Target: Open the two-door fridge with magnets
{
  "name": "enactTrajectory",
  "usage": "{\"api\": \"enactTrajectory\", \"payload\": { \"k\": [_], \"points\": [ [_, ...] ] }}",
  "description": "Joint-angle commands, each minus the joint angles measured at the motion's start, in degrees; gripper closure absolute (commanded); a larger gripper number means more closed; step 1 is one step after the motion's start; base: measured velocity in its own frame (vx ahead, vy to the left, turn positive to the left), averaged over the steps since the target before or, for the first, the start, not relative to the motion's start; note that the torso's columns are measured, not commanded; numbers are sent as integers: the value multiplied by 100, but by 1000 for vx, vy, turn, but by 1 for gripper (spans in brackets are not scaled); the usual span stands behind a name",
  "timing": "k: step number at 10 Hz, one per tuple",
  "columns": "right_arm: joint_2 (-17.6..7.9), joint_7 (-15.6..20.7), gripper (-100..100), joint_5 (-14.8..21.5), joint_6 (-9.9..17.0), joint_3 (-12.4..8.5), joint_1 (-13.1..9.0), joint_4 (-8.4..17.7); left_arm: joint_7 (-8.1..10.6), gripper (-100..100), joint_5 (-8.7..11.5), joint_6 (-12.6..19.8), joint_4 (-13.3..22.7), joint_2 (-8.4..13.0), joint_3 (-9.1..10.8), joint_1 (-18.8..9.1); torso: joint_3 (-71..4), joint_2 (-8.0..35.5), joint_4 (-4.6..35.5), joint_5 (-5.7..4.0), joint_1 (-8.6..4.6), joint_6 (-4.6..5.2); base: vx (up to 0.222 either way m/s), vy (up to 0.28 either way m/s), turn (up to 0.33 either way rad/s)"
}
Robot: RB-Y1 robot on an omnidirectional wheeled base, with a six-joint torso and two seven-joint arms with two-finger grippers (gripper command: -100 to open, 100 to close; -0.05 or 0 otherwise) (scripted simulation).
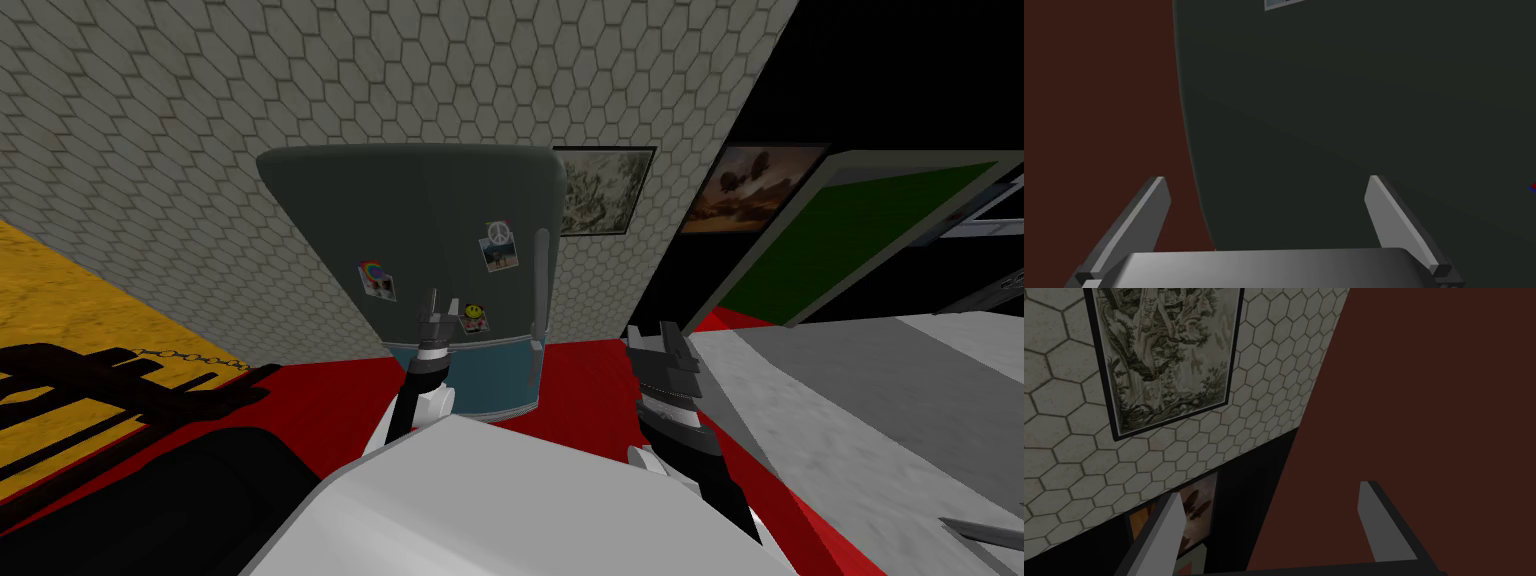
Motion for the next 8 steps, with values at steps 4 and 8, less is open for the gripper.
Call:
{"api": "enactTrajectory", "payload": {
  "k": [4, 8],
  "points": [
    [0, 0, 0, 0, 0, 0, 0, -1, 0, 0, 0, 0, -1, 0, 0, 0, -2850, 1422, 1424, 0, 0, 0, 0, 0, 0],
    [0, 0, 0, 0, -1, 0, 0, -2, 0, 0, 0, 0, -2, 0, 0, 0, -6227, 3116, 3114, 0, 0, 0, 0, 0, 0]
  ]
}}
